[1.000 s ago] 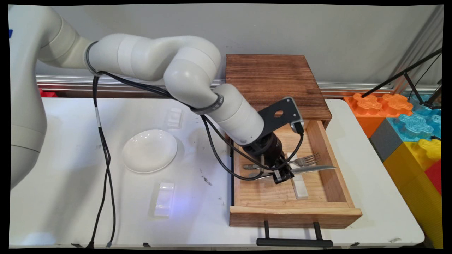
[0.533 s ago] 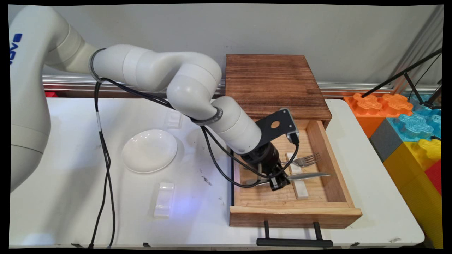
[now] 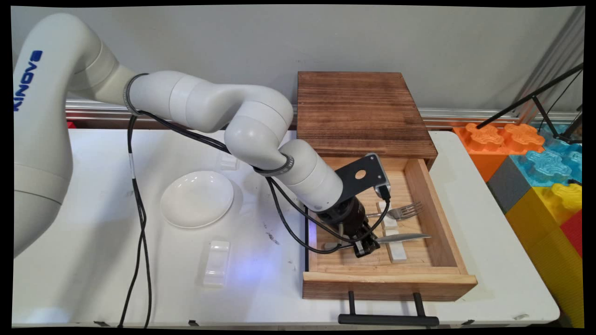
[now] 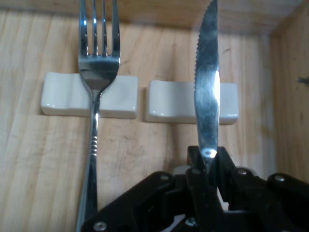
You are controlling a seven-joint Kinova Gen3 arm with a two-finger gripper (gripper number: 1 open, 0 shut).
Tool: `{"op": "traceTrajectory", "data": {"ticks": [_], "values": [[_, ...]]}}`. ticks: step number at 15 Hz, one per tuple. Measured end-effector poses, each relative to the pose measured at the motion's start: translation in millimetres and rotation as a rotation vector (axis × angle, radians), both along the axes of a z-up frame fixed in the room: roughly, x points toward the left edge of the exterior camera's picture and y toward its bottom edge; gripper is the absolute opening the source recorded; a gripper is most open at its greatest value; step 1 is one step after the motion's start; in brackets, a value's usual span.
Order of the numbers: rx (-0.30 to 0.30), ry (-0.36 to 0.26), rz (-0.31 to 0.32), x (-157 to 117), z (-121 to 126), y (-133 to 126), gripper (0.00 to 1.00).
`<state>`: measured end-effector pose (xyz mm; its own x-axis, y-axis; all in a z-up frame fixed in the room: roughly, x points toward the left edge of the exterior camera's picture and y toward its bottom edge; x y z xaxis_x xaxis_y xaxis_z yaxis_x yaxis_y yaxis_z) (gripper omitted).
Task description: Place the picked object into the drawer
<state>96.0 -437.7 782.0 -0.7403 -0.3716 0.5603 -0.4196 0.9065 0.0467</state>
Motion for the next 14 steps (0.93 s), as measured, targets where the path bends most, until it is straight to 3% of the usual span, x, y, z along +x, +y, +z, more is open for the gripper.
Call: {"op": "traceTrajectory", "data": {"ticks": [14], "values": [[0.01,-0.005,-0.011,-0.2,-19.1,0.0,0.0]]}}
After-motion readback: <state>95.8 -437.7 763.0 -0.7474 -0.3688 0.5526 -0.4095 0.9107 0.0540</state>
